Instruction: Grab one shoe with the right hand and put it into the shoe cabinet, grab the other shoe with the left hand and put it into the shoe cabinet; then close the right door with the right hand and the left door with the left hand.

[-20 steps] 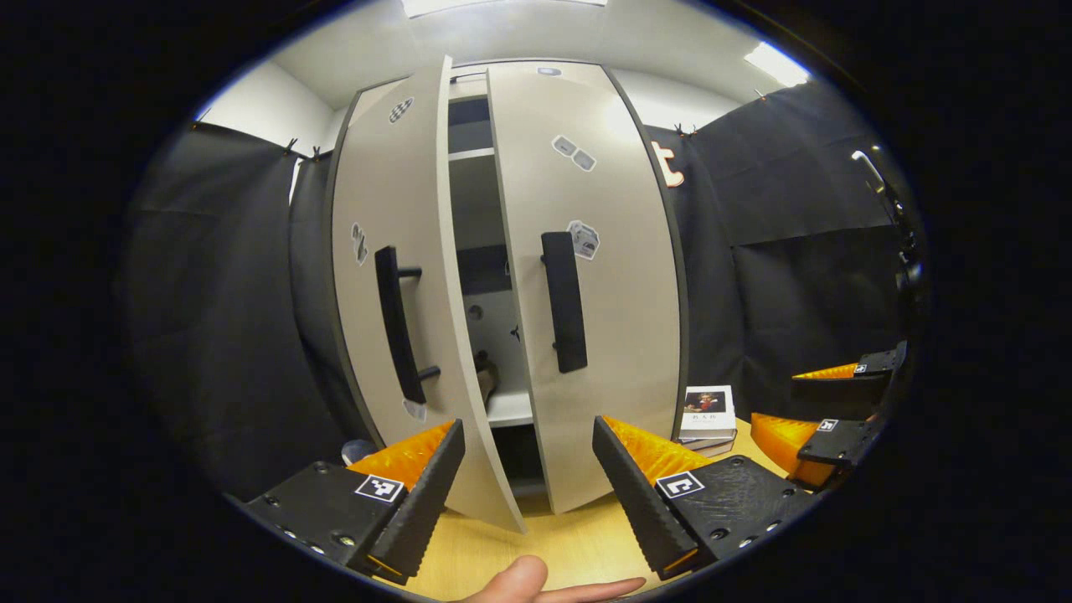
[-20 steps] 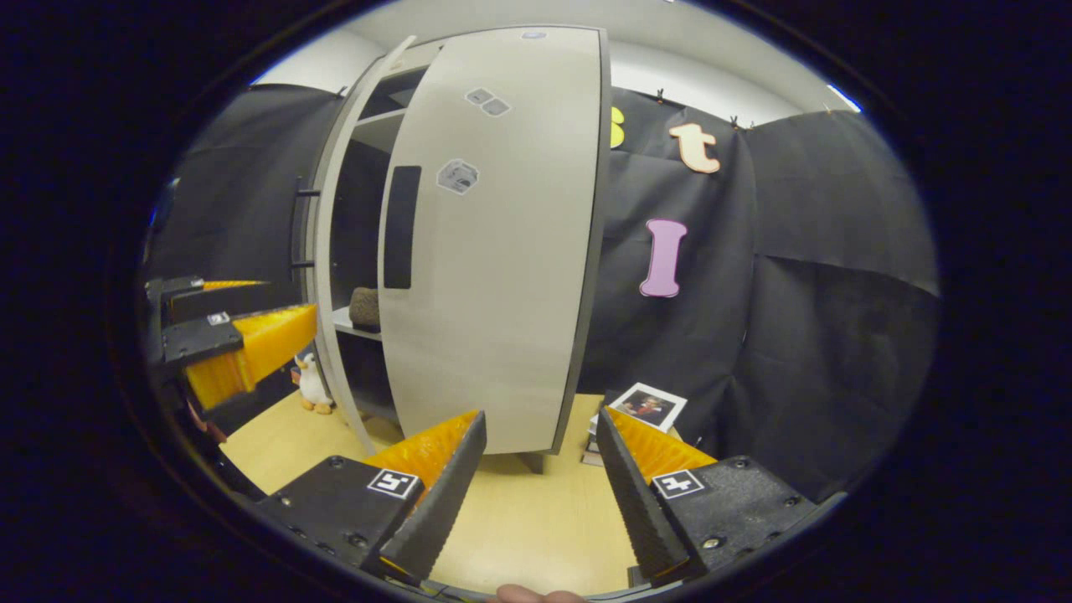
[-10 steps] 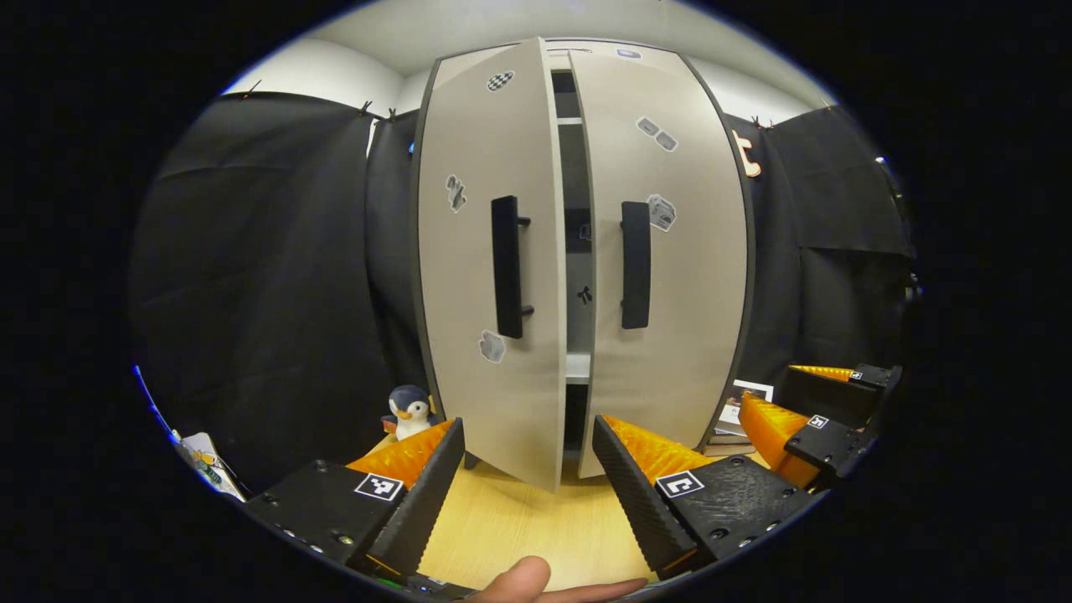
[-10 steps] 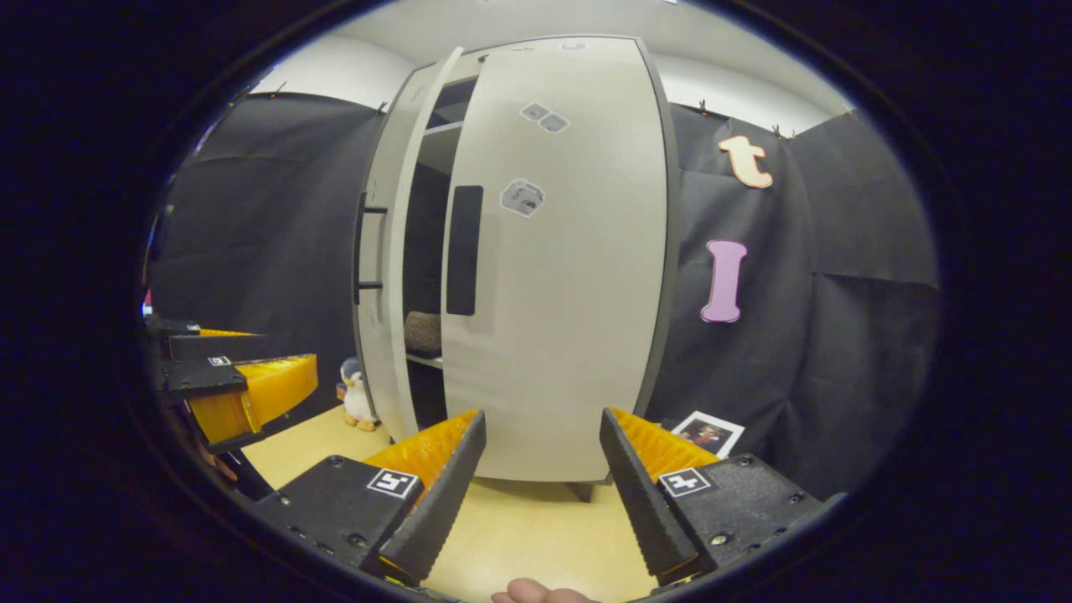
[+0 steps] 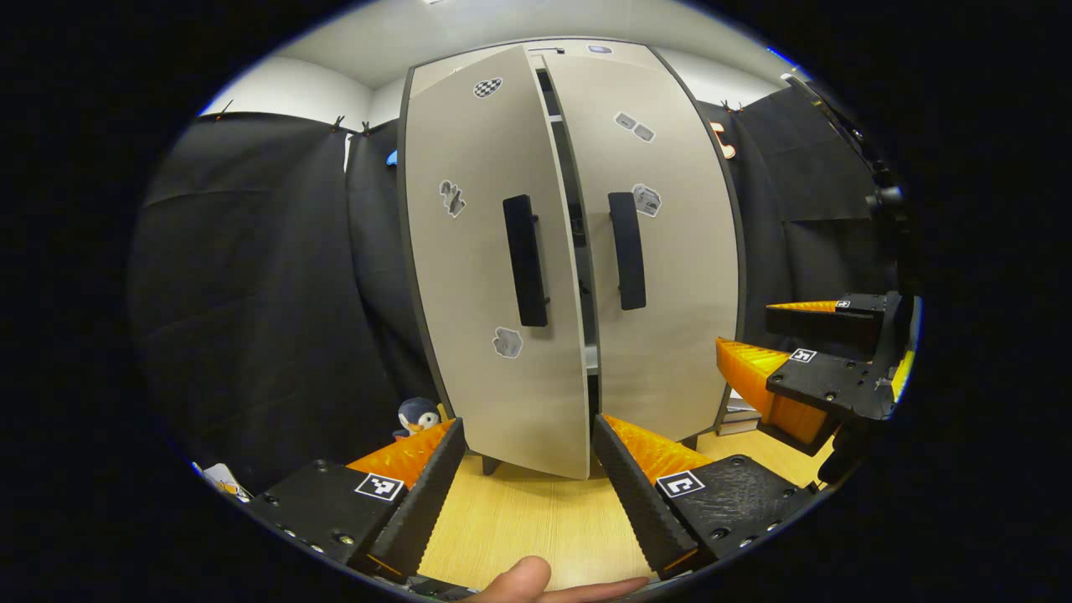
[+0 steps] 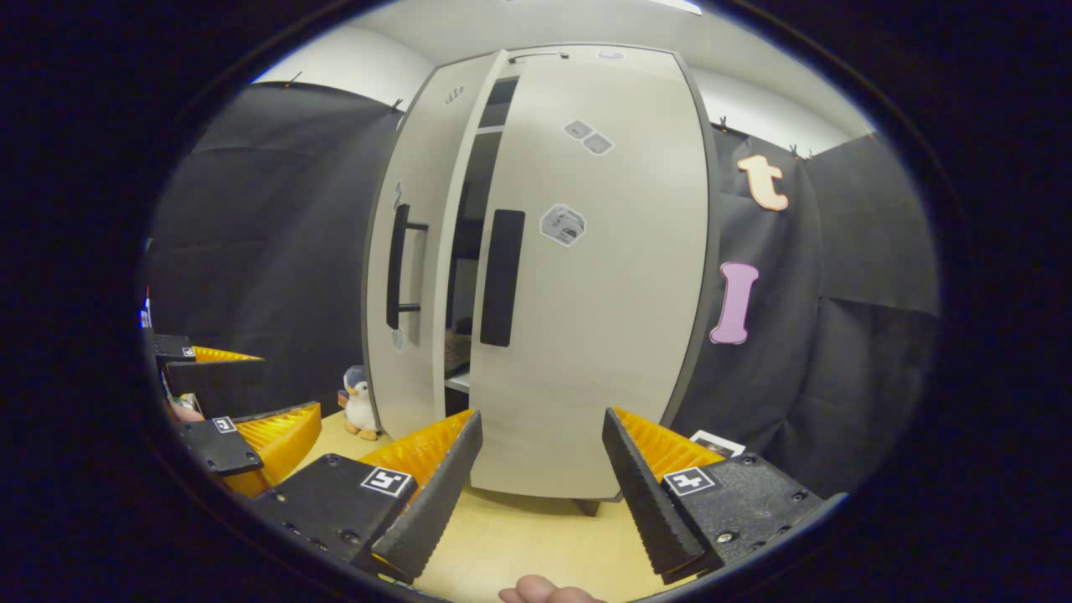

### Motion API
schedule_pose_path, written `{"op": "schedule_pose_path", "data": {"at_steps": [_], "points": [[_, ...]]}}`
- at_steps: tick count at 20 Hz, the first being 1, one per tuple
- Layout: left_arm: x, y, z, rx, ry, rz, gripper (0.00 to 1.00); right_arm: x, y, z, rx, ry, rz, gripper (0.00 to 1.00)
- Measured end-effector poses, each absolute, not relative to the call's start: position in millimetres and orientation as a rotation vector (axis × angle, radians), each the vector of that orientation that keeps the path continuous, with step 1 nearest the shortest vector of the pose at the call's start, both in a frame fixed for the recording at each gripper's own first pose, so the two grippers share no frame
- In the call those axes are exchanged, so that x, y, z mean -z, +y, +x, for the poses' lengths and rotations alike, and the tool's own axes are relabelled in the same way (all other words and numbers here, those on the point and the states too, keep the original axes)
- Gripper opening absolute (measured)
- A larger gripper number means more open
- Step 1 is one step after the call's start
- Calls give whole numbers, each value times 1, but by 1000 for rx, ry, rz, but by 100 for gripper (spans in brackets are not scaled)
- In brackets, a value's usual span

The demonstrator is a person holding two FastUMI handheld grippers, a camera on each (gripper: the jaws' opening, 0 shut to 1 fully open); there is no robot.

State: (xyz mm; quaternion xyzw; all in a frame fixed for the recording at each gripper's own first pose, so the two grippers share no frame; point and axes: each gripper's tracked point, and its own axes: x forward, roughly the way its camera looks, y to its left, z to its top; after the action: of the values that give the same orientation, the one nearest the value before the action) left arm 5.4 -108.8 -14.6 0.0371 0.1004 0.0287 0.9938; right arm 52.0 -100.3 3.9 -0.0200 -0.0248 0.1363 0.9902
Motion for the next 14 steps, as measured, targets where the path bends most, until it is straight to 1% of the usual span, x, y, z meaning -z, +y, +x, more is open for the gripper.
{"op": "schedule_pose_path", "data": {"at_steps": [4, 6, 9, 10, 11, 13, 14], "points": [[13, -106, 13, -15, 173, 96, 94, -2, -92, 47, -241, -22, -44, 94], [13, -104, 13, -1, 148, 92, 94, -6, -89, 43, -231, -42, -33, 95], [6, -89, 11, -29, 103, 78, 94, -8, -84, 33, -218, -78, -47, 99], [4, -86, 12, -41, 95, 67, 94, -6, -80, 30, -223, -74, -51, 99], [2, -87, 11, -31, 97, 58, 94, -4, -77, 25, -227, -67, -54, 97], [-1, -84, 8, -26, 79, 53, 94, -5, -73, 18, -234, -67, -53, 97], [-9, -83, 6, -21, 60, 50, 94, -6, -73, 16, -229, -71, -53, 99]]}}
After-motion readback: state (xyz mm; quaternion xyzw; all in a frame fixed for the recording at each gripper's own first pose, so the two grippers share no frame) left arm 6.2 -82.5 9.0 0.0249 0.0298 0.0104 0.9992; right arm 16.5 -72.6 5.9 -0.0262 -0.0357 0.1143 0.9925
